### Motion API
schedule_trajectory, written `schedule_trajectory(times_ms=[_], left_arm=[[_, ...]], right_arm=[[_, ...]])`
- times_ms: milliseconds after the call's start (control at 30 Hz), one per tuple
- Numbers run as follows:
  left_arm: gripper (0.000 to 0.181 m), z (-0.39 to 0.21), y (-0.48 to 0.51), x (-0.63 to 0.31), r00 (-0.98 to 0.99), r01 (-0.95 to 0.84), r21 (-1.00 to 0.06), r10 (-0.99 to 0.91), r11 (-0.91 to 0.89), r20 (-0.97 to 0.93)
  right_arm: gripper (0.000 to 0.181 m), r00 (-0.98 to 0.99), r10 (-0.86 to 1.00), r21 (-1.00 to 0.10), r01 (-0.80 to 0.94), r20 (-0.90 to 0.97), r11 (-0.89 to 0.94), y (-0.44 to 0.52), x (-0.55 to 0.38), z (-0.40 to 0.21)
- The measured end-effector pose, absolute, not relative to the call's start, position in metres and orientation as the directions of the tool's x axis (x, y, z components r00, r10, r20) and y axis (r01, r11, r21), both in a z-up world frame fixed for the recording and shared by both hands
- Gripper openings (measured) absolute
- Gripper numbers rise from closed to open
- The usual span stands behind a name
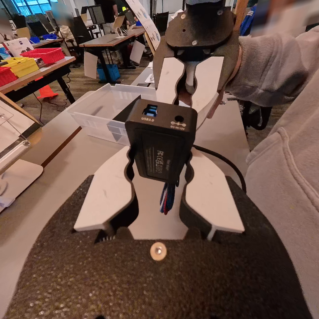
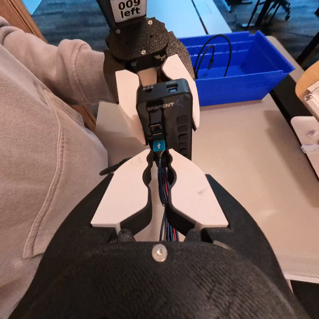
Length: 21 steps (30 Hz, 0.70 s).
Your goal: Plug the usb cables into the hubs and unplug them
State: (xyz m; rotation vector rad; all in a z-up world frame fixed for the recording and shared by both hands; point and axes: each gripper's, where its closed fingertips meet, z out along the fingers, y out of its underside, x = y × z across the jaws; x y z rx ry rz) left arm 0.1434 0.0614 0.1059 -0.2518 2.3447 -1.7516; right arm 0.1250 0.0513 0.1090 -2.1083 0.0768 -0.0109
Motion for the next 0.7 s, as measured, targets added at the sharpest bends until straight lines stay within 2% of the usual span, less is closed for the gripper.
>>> schedule_trajectory(times_ms=[133,300,333,567,700], left_arm=[[0.057,0.107,0.065,0.145,-0.966,-0.035,-0.968,-0.257,0.247,-0.031],[0.057,0.102,0.067,0.143,-0.973,-0.046,-0.961,-0.232,0.274,-0.02],[0.057,0.103,0.067,0.142,-0.976,-0.051,-0.963,-0.219,0.263,-0.008],[0.058,0.13,0.063,0.134,-0.984,-0.065,-0.997,-0.171,0.034,0.058],[0.069,0.126,0.055,0.128,-0.99,-0.11,-0.993,-0.093,0.043,0.105]], right_arm=[[0.008,0.994,-0.088,-0.902,-0.094,-0.062,-0.421,0.051,0.127,0.111],[0.012,0.994,-0.096,-0.925,-0.083,-0.051,-0.37,0.055,0.126,0.104],[0.007,0.995,-0.088,-0.929,-0.077,-0.048,-0.363,0.054,0.125,0.104],[0.005,0.993,-0.02,-0.974,-0.115,-0.113,-0.193,0.057,0.116,0.124],[0.005,0.995,-0.006,-0.971,-0.098,-0.099,-0.217,0.056,0.115,0.117]])
